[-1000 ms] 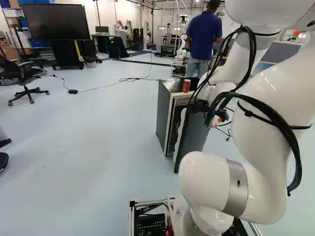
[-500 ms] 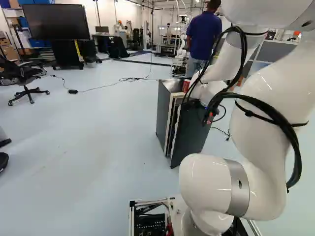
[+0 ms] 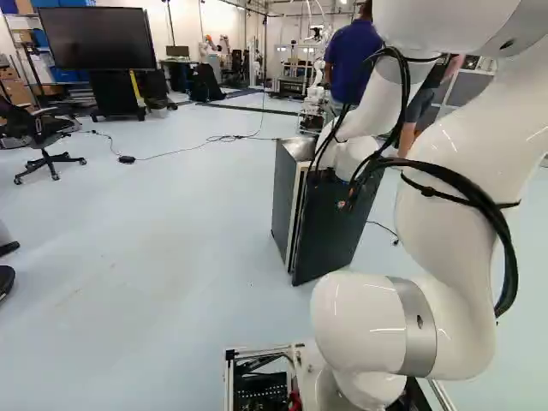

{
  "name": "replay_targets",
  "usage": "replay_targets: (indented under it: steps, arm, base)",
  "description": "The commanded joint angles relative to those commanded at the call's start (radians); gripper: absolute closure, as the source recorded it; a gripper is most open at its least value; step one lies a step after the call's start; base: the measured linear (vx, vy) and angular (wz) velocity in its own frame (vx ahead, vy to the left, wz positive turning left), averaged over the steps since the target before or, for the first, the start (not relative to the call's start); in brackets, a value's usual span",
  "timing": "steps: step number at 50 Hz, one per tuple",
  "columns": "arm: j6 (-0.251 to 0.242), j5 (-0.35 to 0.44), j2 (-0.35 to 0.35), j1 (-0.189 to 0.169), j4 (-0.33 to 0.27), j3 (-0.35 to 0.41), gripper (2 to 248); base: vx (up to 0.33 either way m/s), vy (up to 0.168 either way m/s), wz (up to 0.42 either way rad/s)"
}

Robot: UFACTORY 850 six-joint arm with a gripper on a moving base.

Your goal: Grab a drink from the fridge

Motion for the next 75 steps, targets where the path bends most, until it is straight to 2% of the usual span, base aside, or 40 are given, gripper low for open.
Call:
replay_targets:
  steps: [19,60,75]
  arm:
    - [0.000,0.000,-0.036,0.028,0.000,-0.042,3]
    - [0.000,0.000,-0.103,0.044,0.000,-0.123,3]
    - [0.000,0.000,-0.106,0.046,0.000,-0.127,3]
  base:
    - [0.000,0.000,0.000]
    - [0.000,0.000,0.000]
    - [0.000,0.000,0.000]
